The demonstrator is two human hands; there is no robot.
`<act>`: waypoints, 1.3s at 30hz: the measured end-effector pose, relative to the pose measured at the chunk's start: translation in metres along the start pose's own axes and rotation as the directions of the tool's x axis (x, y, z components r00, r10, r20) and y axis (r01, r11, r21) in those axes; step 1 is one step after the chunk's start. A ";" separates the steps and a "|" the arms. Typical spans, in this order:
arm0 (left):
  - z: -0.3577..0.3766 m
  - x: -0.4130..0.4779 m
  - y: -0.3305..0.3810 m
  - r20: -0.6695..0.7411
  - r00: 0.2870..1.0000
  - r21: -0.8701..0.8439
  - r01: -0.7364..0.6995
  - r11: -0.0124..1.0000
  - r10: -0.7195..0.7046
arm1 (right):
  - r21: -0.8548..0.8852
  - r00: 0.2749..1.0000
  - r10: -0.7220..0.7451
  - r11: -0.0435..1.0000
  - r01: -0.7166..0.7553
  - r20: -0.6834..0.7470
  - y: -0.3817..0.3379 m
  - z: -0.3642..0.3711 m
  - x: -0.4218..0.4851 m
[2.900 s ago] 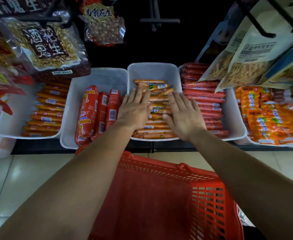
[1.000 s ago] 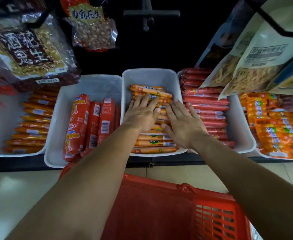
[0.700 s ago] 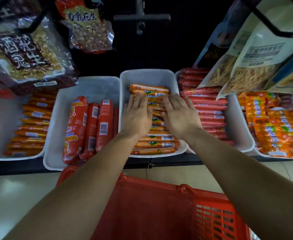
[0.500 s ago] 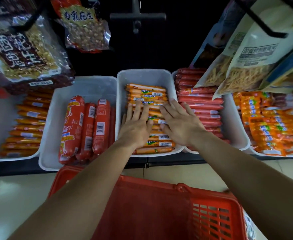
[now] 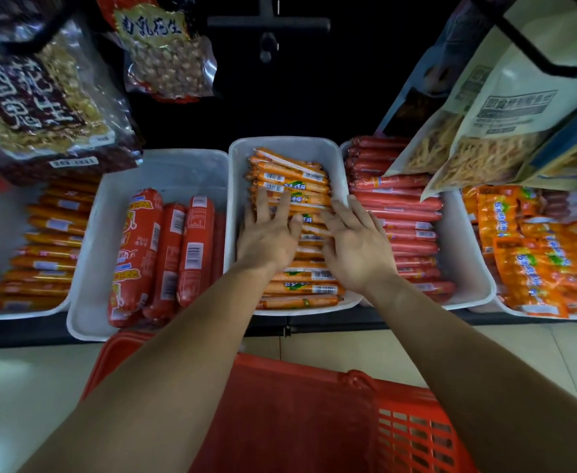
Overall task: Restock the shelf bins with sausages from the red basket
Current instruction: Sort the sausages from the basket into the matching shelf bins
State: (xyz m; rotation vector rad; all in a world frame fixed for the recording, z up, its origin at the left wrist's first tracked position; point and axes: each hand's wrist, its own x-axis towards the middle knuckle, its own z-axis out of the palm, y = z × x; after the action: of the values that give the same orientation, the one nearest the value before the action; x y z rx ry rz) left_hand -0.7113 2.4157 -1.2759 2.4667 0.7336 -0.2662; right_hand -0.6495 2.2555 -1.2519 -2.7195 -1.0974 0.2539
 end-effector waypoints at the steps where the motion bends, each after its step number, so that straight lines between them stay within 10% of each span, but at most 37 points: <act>1: 0.002 -0.010 -0.001 0.016 1.000 0.014 -0.003 1.000 0.003 | 0.019 1.000 -0.005 1.000 0.005 0.019 0.000 -0.001 -0.001; 9: -0.002 -0.048 -0.007 0.198 0.980 0.053 -0.012 0.999 0.001 | -0.273 0.945 -0.047 0.952 0.141 0.323 0.002 -0.015 -0.005; 19: -0.018 0.027 0.004 -0.193 0.978 -0.062 -0.087 0.994 0.073 | -0.055 0.996 -0.063 0.996 0.066 0.063 0.006 0.001 -0.014; 33: -0.021 0.080 -0.011 -0.212 0.957 -0.602 0.031 0.798 -0.197 | -0.012 0.997 -0.006 1.000 0.007 0.072 0.002 0.006 -0.013; 39: -0.019 0.078 -0.004 -0.130 0.954 -0.461 0.185 0.868 -0.272 | -0.007 0.997 -0.008 1.000 0.008 0.081 0.002 0.005 -0.012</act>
State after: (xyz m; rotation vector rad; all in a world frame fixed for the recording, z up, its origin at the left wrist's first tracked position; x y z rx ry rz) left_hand -0.6484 2.4638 -1.2875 1.9840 1.0456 0.0552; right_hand -0.6579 2.2460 -1.2564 -2.7325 -1.1321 0.3627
